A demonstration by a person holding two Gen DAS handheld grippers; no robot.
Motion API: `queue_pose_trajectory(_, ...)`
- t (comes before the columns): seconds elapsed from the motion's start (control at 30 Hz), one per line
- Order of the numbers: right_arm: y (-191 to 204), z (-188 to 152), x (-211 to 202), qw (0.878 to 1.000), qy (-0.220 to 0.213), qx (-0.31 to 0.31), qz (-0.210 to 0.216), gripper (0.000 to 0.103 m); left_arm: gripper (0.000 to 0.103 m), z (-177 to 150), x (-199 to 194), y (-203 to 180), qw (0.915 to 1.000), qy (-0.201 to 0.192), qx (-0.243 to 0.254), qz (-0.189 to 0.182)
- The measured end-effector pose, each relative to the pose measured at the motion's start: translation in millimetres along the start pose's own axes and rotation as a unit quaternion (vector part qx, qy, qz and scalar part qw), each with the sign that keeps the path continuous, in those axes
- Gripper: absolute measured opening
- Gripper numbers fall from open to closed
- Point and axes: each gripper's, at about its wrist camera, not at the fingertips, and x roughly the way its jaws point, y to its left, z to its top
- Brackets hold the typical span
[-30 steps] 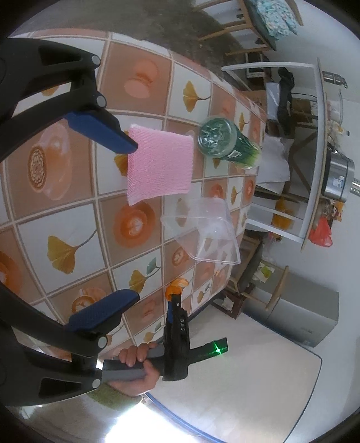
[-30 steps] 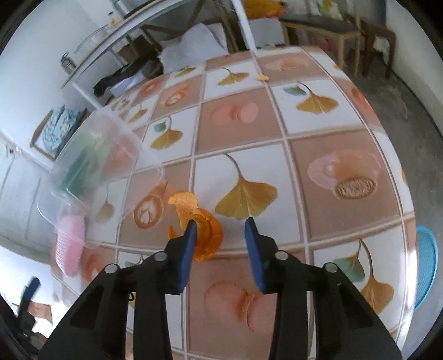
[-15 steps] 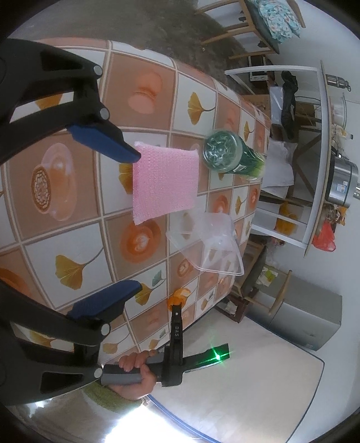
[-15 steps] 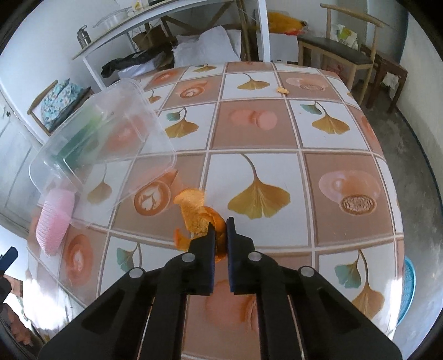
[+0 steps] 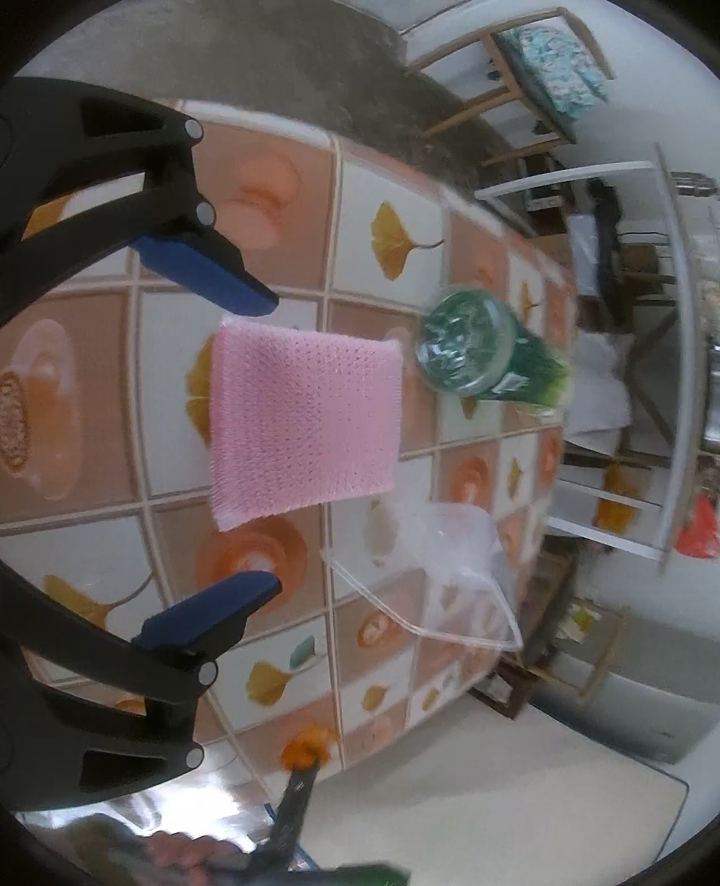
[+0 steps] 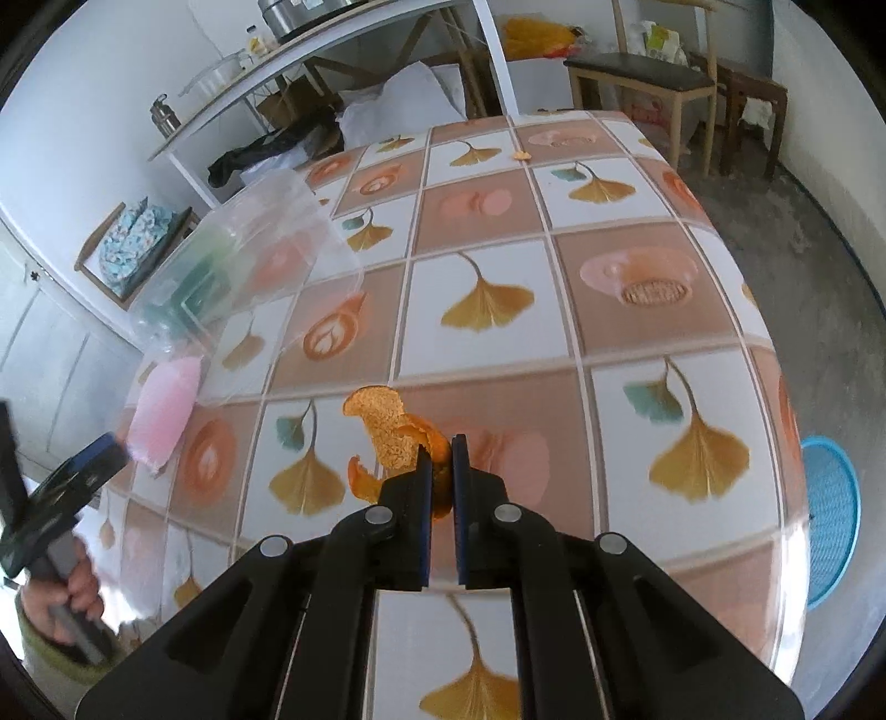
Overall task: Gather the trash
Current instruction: 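Grasp the pink sponge with the left tool while the right tool holds the peel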
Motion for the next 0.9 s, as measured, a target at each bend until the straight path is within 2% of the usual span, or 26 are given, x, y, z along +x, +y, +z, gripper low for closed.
queue_pose_trajectory(0.1, 0, -7, -5, 1.0, -0.003, 0.005, 0.007, 0.007, 0.09, 6, 19, 2, 0.9994, 0.029, -0.02, 0.003)
queue_pose_trajectory(0.17, 0, -10, -7, 1.0, -0.005, 0.009, 0.013, 0.007, 0.09, 7, 31, 1, 0.9986, 0.049, -0.015, 0.014)
queue_pose_trajectory(0.27, 2, -13, -12, 1.0, -0.011, 0.009, 0.016, 0.007, 0.089, 5, 35, -2, 0.9979, 0.055, -0.006, 0.034)
queue_pose_trajectory(0.3, 2, -14, -15, 1.0, -0.014, 0.008, 0.018, 0.007, 0.088, 4, 34, -2, 0.9979, 0.054, -0.005, 0.035)
queue_pose_trajectory(0.33, 3, -15, -17, 1.0, -0.016, 0.008, 0.019, 0.007, 0.083, 3, 32, -2, 0.9981, 0.05, -0.006, 0.034)
queue_pose_trajectory(0.43, 1, -19, -25, 0.999, -0.021, 0.008, 0.026, 0.007, 0.08, -3, 24, -3, 0.9983, 0.05, -0.01, 0.029)
queue_pose_trajectory(0.77, -5, -47, -45, 0.999, -0.018, 0.012, 0.034, 0.007, 0.08, -58, -15, -28, 0.9965, 0.079, 0.027, 0.003)
queue_pose_trajectory(0.9, -6, -60, -45, 0.999, -0.006, 0.013, 0.031, 0.007, 0.084, -78, -27, -45, 0.9947, 0.089, 0.052, -0.008)
